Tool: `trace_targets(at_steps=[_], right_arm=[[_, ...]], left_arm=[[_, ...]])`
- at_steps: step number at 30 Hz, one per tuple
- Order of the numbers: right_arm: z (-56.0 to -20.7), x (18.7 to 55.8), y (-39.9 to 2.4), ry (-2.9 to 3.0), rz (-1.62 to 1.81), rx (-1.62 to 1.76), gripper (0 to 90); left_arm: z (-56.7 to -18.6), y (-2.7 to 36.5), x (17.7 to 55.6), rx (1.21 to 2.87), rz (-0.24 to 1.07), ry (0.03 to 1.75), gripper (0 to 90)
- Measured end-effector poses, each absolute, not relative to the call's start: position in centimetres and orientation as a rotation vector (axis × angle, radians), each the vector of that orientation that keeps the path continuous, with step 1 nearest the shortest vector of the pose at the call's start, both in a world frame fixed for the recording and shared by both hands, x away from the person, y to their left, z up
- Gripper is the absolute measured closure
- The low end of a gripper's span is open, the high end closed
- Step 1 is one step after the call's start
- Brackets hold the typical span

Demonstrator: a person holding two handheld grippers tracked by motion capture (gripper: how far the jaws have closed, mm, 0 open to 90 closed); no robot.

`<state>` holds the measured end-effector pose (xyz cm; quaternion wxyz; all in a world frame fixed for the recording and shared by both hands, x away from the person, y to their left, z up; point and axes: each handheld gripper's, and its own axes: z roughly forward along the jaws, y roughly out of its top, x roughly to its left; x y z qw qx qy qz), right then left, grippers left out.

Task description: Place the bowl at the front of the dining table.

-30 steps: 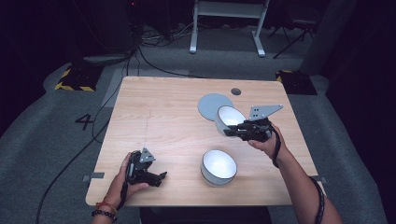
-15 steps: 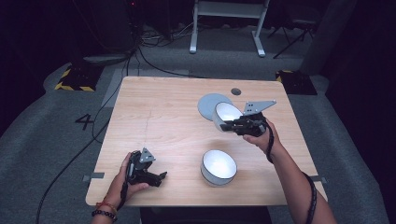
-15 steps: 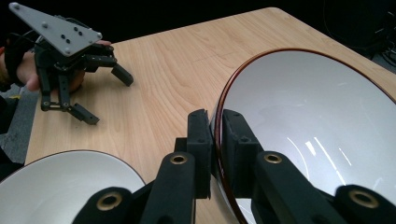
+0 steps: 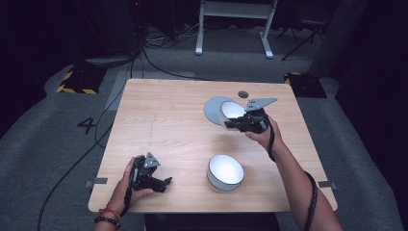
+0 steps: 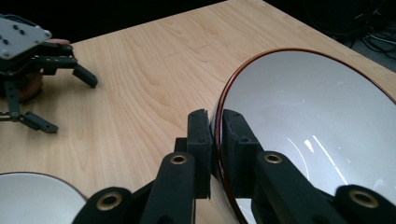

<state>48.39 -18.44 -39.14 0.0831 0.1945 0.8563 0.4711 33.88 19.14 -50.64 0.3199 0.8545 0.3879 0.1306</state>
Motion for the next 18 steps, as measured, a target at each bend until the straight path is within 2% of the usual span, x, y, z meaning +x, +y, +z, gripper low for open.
trace_targets(at_steps=[18], right_arm=[[-39.3, 51.2, -17.0, 2.525, 1.331, 0.624, 82.2]], left_arm=[[-50.6, 19.1, 33.9, 2.246, 0.343, 1.02, 0.2]])
